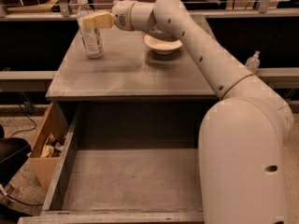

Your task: Place blue plastic bottle into top drawer

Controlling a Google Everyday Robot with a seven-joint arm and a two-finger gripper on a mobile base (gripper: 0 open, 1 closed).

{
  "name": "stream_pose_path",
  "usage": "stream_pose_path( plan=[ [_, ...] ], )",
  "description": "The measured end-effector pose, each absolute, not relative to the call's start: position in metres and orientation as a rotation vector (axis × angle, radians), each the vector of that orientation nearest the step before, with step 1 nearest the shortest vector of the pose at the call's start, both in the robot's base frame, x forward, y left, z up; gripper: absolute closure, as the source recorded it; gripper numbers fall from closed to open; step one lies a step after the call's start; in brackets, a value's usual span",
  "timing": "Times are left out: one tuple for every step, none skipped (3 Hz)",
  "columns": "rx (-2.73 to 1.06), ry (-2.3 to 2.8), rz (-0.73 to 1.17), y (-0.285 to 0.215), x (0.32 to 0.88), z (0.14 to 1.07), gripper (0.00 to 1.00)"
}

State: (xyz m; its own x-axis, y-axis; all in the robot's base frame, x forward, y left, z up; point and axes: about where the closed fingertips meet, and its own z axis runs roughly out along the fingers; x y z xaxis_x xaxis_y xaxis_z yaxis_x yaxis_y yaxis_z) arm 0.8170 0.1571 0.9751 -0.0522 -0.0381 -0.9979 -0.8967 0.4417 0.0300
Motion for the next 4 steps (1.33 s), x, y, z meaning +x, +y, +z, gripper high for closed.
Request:
stream_pose_path(
  plan=[
    [-0.880,1.462,0.898,0.175,0.818,0.962,0.00],
    [-0.888,1.451,0.901,0.189,0.816,0.949,0.19],
    [-0.891,1.450,0.904,0.192,0.815,0.949,0.41],
    [-0.894,1.450,0.909,0.195,0.815,0.949,0.64]
  ],
)
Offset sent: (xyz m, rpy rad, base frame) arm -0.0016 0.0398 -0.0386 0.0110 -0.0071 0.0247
